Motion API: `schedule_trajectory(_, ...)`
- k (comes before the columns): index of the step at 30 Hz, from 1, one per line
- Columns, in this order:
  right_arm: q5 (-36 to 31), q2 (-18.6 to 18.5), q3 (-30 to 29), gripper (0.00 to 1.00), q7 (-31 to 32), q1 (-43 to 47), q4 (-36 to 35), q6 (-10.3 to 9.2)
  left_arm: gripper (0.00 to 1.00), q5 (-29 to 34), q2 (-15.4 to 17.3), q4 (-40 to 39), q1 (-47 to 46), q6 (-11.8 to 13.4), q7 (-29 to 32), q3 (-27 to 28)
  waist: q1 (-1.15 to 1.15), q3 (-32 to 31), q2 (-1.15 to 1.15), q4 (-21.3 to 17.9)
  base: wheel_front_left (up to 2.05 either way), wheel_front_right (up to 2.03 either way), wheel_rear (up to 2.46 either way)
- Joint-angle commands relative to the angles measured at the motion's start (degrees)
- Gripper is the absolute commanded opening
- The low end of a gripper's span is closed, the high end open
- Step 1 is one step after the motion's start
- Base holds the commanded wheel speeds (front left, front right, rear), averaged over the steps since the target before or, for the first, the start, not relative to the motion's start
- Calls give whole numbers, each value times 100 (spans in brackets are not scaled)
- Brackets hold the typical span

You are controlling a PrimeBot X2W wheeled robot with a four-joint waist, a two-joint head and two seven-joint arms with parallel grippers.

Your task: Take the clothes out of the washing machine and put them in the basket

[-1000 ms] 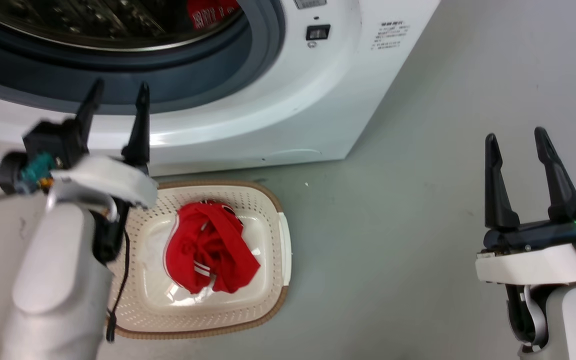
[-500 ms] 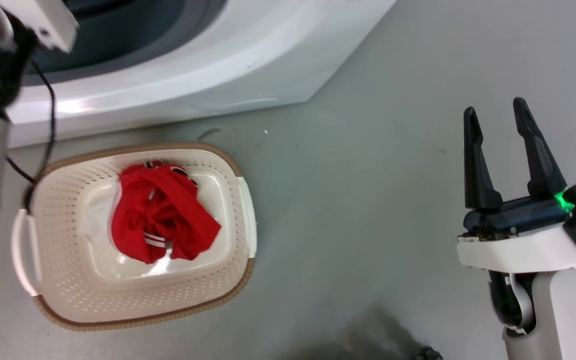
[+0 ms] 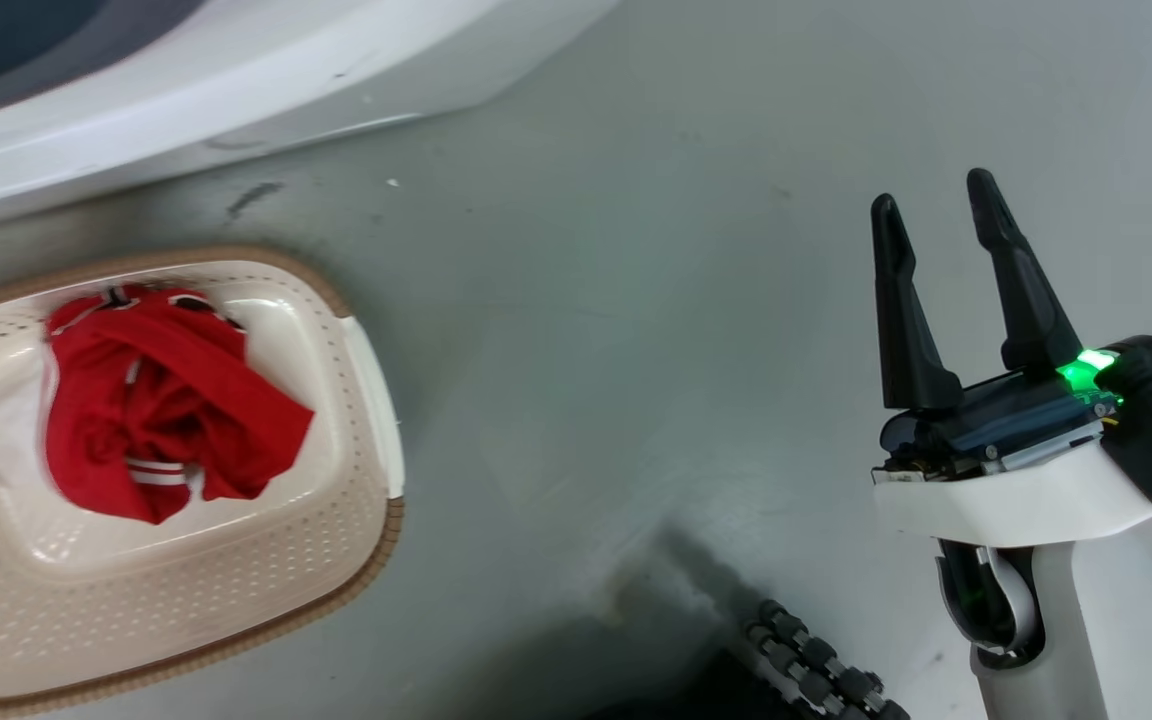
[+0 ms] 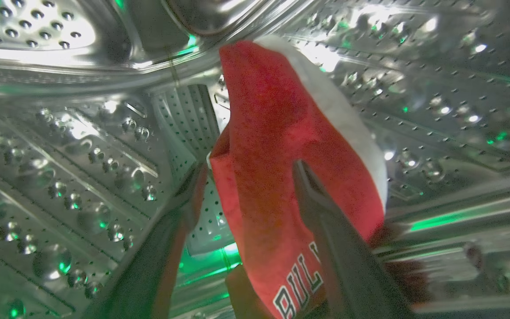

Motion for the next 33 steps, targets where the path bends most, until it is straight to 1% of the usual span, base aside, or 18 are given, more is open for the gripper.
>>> schedule_trajectory(1, 56, 17, 49, 100, -13, -61, -49, -5, 100, 90, 6, 137, -167, 2, 144, -78, -1, 215, 0, -241, 0, 0, 0)
schedule_trajectory(4, 155, 17, 123, 100, -13, -59, -87, -5, 100, 276, 45, 355, -445, 0, 394, -292, -1, 319, 0, -371, 0, 0, 0)
schedule_trajectory(7, 228, 16, 177, 100, -13, -64, -118, -5, 100, 457, 110, 478, -653, -4, 489, -552, -1, 419, 0, -452, 0, 0, 0)
schedule_trajectory(15, 273, 16, 185, 100, -14, 21, -170, -5, 100, 438, -37, 1042, -894, -7, 712, -820, -1, 502, 0, -476, 0, 0, 0)
schedule_trajectory(20, 314, 15, 168, 100, -13, 70, -202, -5, 100, 355, -113, 1197, -911, -9, 814, -986, -1, 506, 0, -476, 0, 0, 0)
schedule_trajectory(21, 319, 15, 156, 100, -13, 77, -213, -5, 89, 324, -114, 1213, -916, -9, 829, -1033, -1, 512, 0, -474, 0, 0, 0)
schedule_trajectory(22, 334, 15, 148, 100, -14, 81, -222, -5, 0, 308, -112, 1219, -914, -9, 842, -1085, -1, 519, 0, -471, 0, 0, 0)
schedule_trajectory(24, 337, 15, 131, 100, -14, 92, -232, -5, 0, 203, -117, 1202, -871, -9, 926, -1201, -1, 527, 0, -462, 0, 0, 0)
schedule_trajectory(27, 332, 15, 139, 100, -14, 83, -218, -5, 0, 138, -34, 1171, -926, -9, 809, -1294, -1, 529, 0, -455, 0, 0, 0)
schedule_trajectory(33, 299, 15, 171, 100, -14, -35, -194, -5, 0, 65, 74, 1214, -1112, -9, 299, -1280, -1, 481, 0, -447, 0, 0, 0)
